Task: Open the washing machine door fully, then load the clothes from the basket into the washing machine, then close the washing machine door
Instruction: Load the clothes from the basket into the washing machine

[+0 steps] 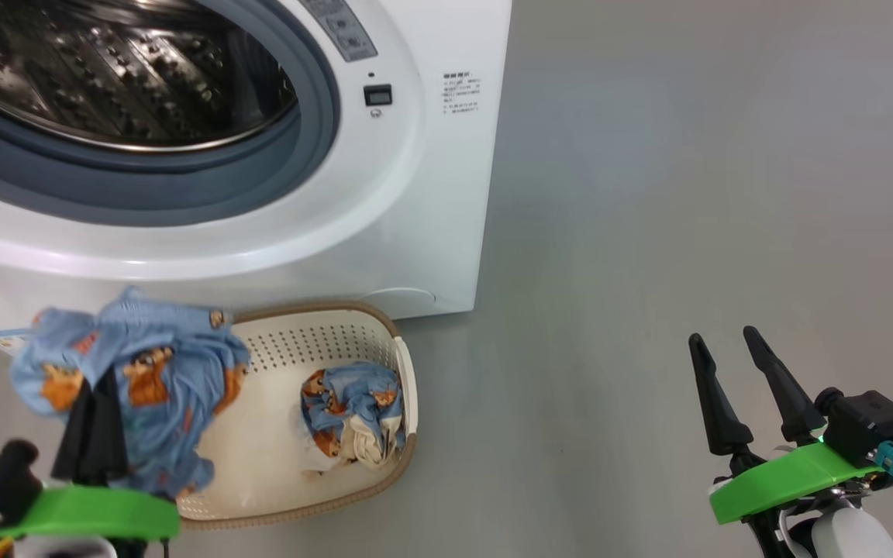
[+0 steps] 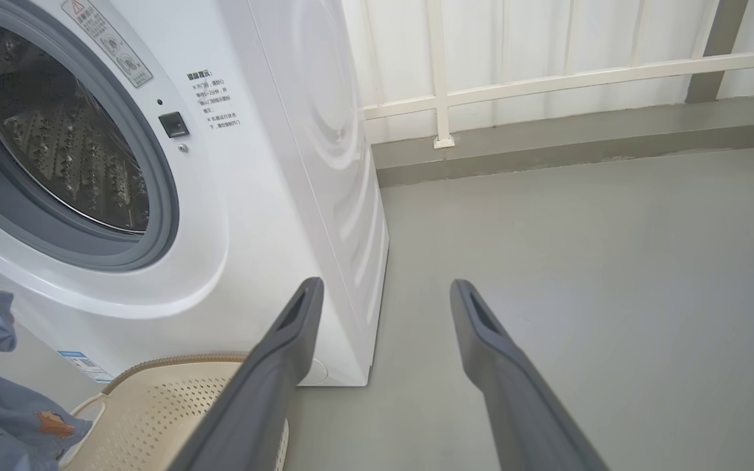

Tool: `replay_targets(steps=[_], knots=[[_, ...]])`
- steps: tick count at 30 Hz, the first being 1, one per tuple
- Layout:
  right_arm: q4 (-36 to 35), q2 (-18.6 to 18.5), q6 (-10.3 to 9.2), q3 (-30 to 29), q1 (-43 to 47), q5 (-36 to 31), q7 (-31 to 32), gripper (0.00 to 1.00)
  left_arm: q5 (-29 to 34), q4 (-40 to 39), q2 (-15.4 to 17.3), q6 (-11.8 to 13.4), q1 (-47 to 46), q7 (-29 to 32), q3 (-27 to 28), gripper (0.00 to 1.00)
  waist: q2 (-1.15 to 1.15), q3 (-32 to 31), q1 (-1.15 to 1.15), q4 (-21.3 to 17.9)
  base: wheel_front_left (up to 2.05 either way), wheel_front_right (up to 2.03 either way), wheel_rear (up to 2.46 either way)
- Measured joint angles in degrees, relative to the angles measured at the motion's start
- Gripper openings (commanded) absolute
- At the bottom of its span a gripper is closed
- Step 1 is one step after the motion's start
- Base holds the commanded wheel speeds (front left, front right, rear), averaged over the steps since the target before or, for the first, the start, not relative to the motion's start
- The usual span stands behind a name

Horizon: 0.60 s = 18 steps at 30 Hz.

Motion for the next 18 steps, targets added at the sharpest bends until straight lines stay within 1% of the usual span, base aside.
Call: replay_targets(steps=[7, 12, 18], knots=[[-0.35, 0.87, 0.00, -0.01, -1.47, -0.01, 0.00, 1.00, 0.44, 0.16, 1.85, 0.00, -7.32, 0.00, -0.12, 0.00, 0.00, 3.32, 0.00, -0.70, 0.00, 0.00, 0.00], [-0.85, 1.67, 0.00, -0.03, -3.57, -0.05, 0.00, 1.00, 0.96, 0.88, 3.91, 0.00, -16.73, -0.08, 0.67, 0.00, 0.00, 6.45, 0.00, -1.41, 0.00, 0.00, 0.00], [-1.03, 2.83, 0.00, 0.42, -6.08, -0.05, 0.00, 1.00, 1.42, 6.46, 7.24, 0.00, -28.44, -0.25, 1.00, 0.00, 0.00, 10.12, 0.00, -2.79, 0.00, 0.00, 0.00]])
